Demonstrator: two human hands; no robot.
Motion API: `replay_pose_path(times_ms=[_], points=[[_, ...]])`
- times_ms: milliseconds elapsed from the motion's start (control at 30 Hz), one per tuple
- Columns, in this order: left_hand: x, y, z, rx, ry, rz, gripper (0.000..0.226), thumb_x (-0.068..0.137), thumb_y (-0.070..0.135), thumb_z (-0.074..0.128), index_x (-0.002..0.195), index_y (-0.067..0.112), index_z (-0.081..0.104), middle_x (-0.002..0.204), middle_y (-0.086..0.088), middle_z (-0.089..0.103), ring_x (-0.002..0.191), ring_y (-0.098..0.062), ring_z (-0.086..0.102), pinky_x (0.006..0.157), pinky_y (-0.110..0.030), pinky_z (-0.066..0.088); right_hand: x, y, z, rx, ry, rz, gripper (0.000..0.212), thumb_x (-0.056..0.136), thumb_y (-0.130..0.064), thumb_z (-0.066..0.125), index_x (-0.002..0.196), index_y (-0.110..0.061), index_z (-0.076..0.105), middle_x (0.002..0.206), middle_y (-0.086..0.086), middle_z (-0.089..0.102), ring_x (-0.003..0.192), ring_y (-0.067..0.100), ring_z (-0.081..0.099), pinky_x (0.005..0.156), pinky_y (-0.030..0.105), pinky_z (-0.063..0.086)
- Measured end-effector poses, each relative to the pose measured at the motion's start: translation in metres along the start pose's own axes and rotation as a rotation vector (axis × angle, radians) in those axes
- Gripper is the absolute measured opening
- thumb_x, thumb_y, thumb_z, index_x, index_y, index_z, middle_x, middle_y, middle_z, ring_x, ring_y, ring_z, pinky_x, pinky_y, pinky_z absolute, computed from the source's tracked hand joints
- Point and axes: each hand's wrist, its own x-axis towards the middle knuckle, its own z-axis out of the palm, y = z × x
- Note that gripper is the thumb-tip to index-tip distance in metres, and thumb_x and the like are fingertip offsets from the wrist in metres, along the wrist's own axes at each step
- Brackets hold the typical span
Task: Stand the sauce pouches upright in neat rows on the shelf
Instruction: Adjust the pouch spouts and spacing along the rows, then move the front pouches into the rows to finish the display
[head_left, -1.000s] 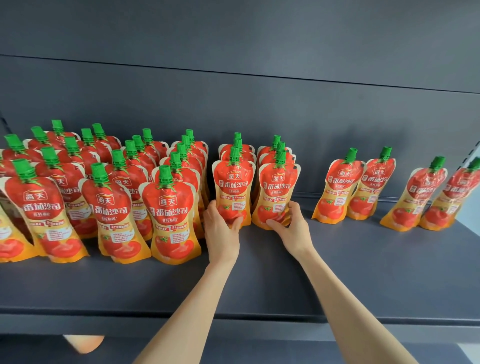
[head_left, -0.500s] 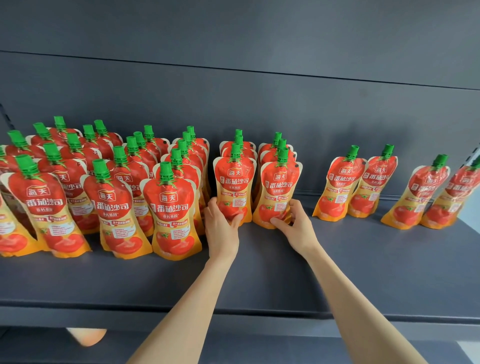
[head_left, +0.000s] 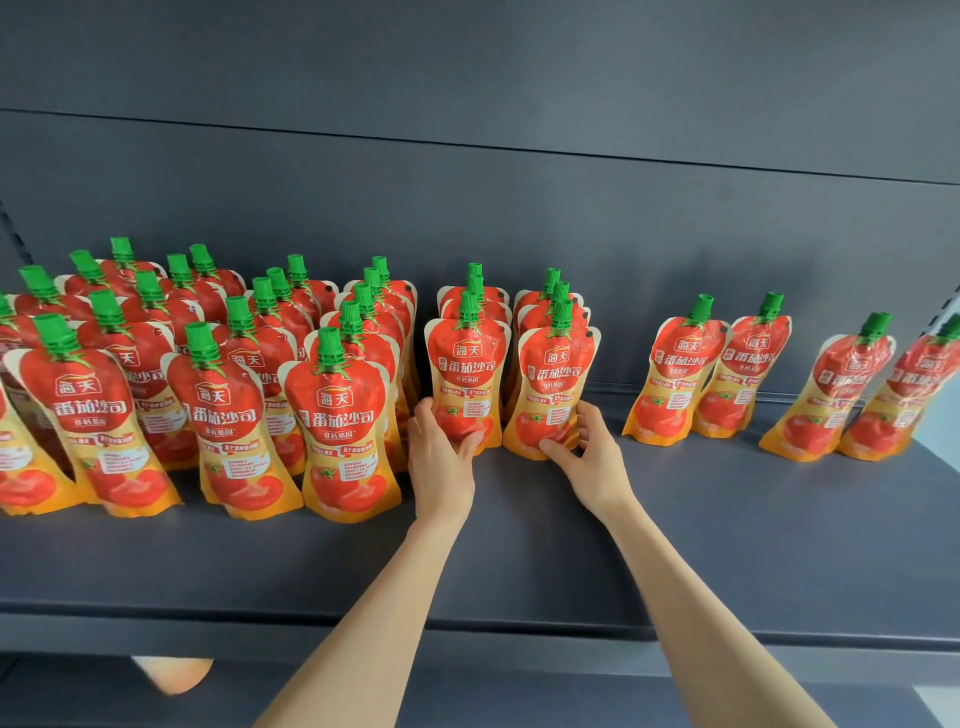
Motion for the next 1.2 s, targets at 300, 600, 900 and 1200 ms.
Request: replay_pose_path(times_ms=[300, 600, 900, 1200], points=[[-0.001, 0.001, -0.001, 0.009, -0.018, 0.004, 0.063, 0.083, 0.028, 0.067, 0.134, 0.01, 0.034, 0.135, -0.011, 0.046, 0.125, -0.027, 0.045, 0.1, -0.038, 0.043, -0.001, -0.002, 0.0, -0.025, 0.018, 0.025, 0.053, 0.086, -0.017, 0.064, 0.133, -0.012, 0.038, 0.13, 0.006, 0.055, 0.118, 0.021, 0.053, 0.092, 0.025, 0.041], [-0.006, 0.004, -0.007, 0.076, -0.07, 0.008, 0.071, 0.086, 0.024, 0.064, 0.143, 0.008, 0.024, 0.144, -0.013, 0.038, 0.133, -0.028, 0.039, 0.105, -0.038, 0.037, -0.005, -0.007, -0.001, -0.037, 0.028, 0.054, 0.056, 0.086, -0.016, 0.065, 0.134, -0.012, 0.037, 0.132, 0.007, 0.053, 0.119, 0.022, 0.052, 0.094, 0.026, 0.041], [-0.042, 0.021, -0.016, 0.018, -0.017, 0.136, 0.038, 0.09, 0.024, 0.059, 0.124, 0.011, 0.05, 0.129, -0.008, 0.051, 0.121, -0.023, 0.047, 0.095, -0.03, 0.042, -0.028, 0.0, -0.03, -0.062, 0.207, 0.071, 0.031, 0.089, -0.02, 0.062, 0.117, -0.01, 0.057, 0.117, 0.004, 0.061, 0.11, 0.02, 0.056, 0.088, 0.027, 0.045], [-0.047, 0.119, 0.042, -0.218, -0.158, 0.414, 0.023, 0.09, 0.017, 0.059, 0.112, 0.009, 0.058, 0.109, 0.0, 0.059, 0.104, -0.016, 0.056, 0.086, -0.023, 0.043, -0.021, -0.009, -0.126, -0.029, 0.402, 0.026, 0.013, 0.091, -0.014, 0.057, 0.101, -0.012, 0.064, 0.096, 0.0, 0.065, 0.084, 0.007, 0.061, 0.066, 0.008, 0.045]])
